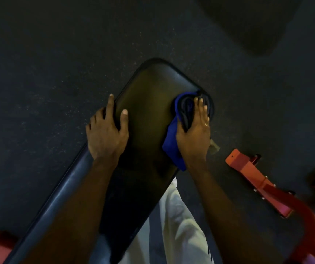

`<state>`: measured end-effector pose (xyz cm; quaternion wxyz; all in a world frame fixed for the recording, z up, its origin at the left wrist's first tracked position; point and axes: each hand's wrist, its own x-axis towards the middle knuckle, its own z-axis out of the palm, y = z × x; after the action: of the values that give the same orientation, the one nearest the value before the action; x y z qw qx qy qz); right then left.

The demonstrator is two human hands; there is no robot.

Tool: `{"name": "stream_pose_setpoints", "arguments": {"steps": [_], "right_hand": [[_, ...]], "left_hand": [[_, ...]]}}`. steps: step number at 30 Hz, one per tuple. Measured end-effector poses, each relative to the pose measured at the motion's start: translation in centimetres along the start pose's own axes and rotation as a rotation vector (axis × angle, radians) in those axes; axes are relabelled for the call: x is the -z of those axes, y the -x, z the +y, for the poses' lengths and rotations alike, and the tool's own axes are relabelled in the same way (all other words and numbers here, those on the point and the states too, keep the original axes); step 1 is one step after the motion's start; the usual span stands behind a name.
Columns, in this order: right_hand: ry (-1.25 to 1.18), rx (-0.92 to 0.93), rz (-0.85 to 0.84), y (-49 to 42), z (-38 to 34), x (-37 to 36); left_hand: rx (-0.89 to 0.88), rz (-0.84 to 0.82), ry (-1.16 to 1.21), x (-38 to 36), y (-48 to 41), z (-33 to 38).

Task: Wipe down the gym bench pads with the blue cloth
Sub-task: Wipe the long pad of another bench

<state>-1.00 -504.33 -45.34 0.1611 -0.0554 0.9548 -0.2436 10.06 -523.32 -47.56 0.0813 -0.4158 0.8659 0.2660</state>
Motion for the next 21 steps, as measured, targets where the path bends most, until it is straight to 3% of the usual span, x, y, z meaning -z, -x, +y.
{"name": "stream_pose_setpoints", "arguments": {"steps": [4, 10, 16, 21], "right_hand": [[-0.103, -0.103, -0.095, 3.6, 2.7, 1.1], [-0.128, -0.151, 0.006, -4.6, 0.7, 1.6], [-0.015, -0.04, -0.158, -4.9, 1.7, 3.3], [0.16, 0.076, -0.133, -9.4, -1.8, 2.5]], "left_hand": [[-0.015, -0.01, -0.017, 0.0, 0.1, -0.1], [0.008, 0.003, -0.034, -0.2, 0.0, 0.2], [0.025, 0.006, -0.032, 0.1, 0.1, 0.6], [0.041, 0.023, -0.034, -0.1, -0.1, 0.7]]}}
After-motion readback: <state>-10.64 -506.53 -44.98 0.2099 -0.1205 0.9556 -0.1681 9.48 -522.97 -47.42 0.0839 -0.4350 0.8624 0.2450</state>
